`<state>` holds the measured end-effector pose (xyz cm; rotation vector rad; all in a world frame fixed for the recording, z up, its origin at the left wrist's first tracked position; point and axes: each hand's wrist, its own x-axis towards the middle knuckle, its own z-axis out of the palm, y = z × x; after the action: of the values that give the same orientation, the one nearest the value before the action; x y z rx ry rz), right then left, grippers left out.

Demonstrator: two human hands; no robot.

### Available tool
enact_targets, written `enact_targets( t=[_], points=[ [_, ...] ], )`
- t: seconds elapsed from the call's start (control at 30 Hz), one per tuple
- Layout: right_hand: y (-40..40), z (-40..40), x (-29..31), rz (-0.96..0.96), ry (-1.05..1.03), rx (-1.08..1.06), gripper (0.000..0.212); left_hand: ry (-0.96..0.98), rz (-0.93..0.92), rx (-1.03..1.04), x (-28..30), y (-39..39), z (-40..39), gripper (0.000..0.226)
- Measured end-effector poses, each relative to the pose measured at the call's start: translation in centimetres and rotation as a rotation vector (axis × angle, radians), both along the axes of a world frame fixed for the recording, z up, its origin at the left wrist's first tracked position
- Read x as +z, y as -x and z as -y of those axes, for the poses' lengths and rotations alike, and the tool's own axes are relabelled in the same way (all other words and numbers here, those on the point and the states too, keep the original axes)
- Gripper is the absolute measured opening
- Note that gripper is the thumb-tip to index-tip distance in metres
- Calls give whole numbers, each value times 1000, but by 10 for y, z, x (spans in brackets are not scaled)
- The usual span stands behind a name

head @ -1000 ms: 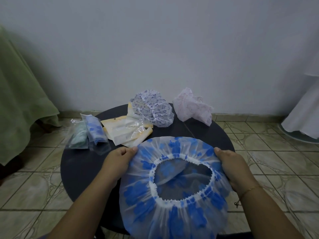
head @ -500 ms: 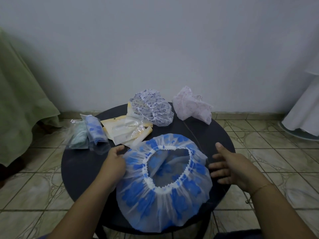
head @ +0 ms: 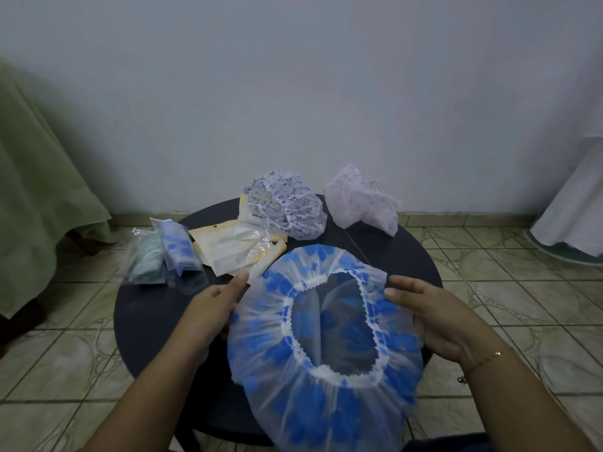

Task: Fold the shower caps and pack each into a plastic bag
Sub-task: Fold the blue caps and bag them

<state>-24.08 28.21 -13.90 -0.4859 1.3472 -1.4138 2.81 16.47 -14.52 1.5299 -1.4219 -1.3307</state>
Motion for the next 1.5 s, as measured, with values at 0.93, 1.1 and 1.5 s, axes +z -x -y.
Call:
enact_targets(
  t=[0.93,1.1,1.5],
  points=[
    [-16,7,-7,-233,39,1,22,216,224,-326,6,8,12,25],
    [-13,9,-13,-307,-28,-104,21,221,173,-265,-1,4,18,33],
    [-3,11,-10,-246,-117,-64,36,136,64,-81,-12,-5,21,33]
  ],
)
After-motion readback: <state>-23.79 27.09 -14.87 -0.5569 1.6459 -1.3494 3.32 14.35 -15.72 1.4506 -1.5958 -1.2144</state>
